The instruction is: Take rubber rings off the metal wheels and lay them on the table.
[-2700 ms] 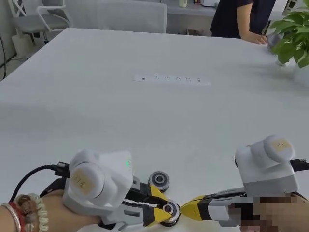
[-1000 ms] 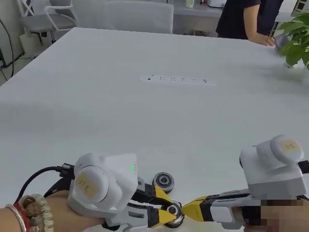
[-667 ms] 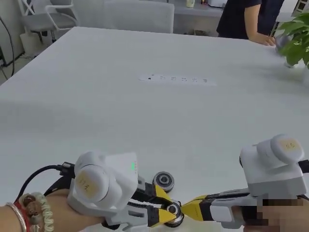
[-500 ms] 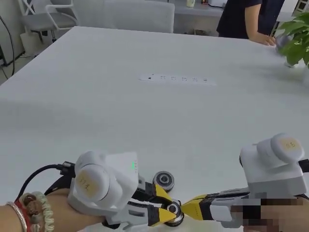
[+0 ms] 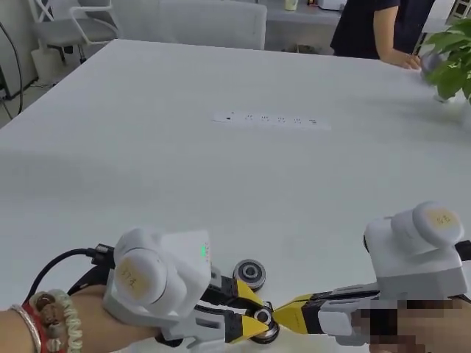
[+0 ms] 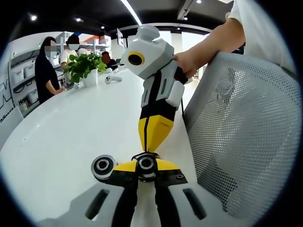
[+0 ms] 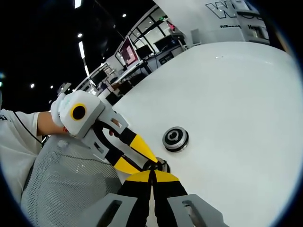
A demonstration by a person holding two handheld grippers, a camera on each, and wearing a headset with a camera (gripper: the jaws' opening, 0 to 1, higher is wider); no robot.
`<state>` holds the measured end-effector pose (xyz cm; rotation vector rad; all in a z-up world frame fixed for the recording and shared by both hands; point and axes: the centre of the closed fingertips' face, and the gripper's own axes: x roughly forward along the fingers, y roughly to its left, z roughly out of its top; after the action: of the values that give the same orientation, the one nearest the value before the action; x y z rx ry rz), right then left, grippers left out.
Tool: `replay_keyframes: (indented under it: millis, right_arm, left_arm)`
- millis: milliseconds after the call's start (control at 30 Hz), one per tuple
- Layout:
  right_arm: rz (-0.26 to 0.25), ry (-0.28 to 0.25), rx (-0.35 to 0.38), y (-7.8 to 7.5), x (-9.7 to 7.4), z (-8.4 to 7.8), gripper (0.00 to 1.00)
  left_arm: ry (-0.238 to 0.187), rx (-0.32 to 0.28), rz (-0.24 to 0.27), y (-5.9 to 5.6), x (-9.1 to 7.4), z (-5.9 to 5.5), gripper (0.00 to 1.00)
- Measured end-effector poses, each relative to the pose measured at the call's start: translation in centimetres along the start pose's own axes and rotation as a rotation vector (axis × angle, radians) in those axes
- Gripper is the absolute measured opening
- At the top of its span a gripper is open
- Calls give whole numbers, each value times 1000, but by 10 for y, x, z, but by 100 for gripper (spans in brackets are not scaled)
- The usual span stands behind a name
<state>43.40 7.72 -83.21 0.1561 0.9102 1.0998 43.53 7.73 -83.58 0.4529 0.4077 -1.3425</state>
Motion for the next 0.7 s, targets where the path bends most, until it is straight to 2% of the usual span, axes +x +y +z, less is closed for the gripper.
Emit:
replay_keyframes:
  millis: [367, 400, 433, 467, 500, 600, 700]
  right_arm:
    - [24, -15, -11, 5, 1, 3, 0]
    - [63, -32, -17, 11, 1, 6, 0]
    - [97, -99, 16, 18, -1, 19, 0]
    - [80, -72, 15, 14, -2, 15, 0]
    - [34, -60, -24, 6, 0, 13, 0]
    - [50, -66, 31, 6, -2, 10, 0]
    - [41, -62, 21, 4, -2, 9, 0]
  left_arm:
    - [-5, -13, 3, 0, 1, 0, 7]
    - [-5, -13, 4, 0, 1, 0, 7]
    - [-5, -14, 4, 0, 2, 0, 7]
    - [-5, -15, 5, 1, 2, 0, 7]
    - [-6, -19, 6, 1, 2, 0, 7]
    - [-5, -19, 7, 1, 2, 0, 7]
    - [-3, -20, 8, 0, 2, 0, 7]
